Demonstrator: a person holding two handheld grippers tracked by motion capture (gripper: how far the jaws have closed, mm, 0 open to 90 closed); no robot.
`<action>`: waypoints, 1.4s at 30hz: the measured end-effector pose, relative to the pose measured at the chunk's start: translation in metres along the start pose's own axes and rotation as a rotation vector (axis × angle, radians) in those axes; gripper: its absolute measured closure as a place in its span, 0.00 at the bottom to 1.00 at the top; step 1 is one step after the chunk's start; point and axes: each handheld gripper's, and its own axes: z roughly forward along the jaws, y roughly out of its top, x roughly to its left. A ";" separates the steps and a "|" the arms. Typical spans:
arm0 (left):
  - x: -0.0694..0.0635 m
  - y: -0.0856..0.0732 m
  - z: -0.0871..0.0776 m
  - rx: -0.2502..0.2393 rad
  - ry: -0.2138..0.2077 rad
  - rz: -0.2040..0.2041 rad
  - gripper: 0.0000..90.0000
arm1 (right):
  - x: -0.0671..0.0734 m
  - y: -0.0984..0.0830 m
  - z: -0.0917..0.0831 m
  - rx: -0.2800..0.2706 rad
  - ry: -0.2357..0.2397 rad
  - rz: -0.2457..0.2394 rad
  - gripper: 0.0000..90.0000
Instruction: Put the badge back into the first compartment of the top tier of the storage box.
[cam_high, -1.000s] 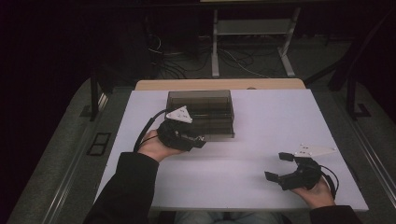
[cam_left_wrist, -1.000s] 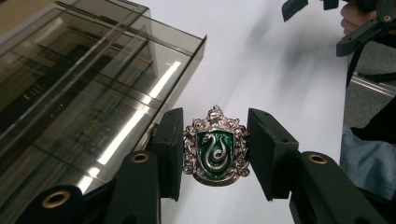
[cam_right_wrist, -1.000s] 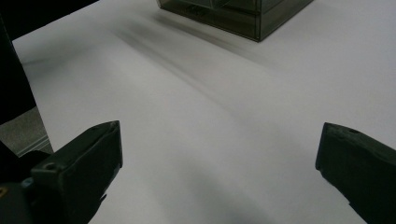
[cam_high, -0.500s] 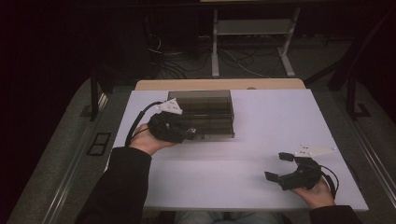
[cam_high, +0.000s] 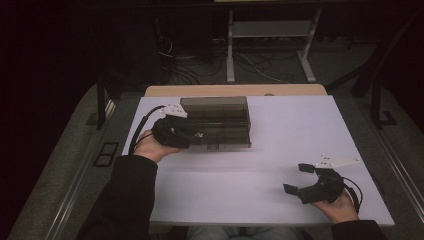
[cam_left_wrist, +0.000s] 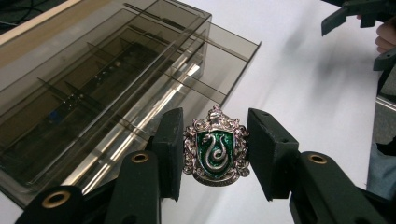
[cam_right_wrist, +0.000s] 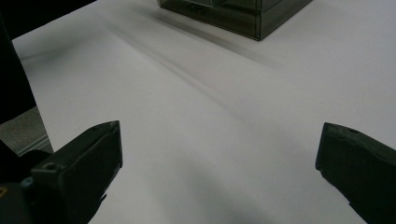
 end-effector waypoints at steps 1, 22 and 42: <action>0.001 0.000 0.000 -0.002 0.003 -0.004 0.63 | 0.000 0.000 0.000 -0.001 0.000 -0.002 0.00; 0.027 -0.006 -0.003 -0.046 0.054 -0.056 0.63 | 0.000 0.000 0.001 0.007 0.003 0.000 0.00; 0.048 -0.016 0.018 0.048 0.076 -0.055 0.63 | -0.001 0.000 0.001 0.011 0.004 0.000 0.00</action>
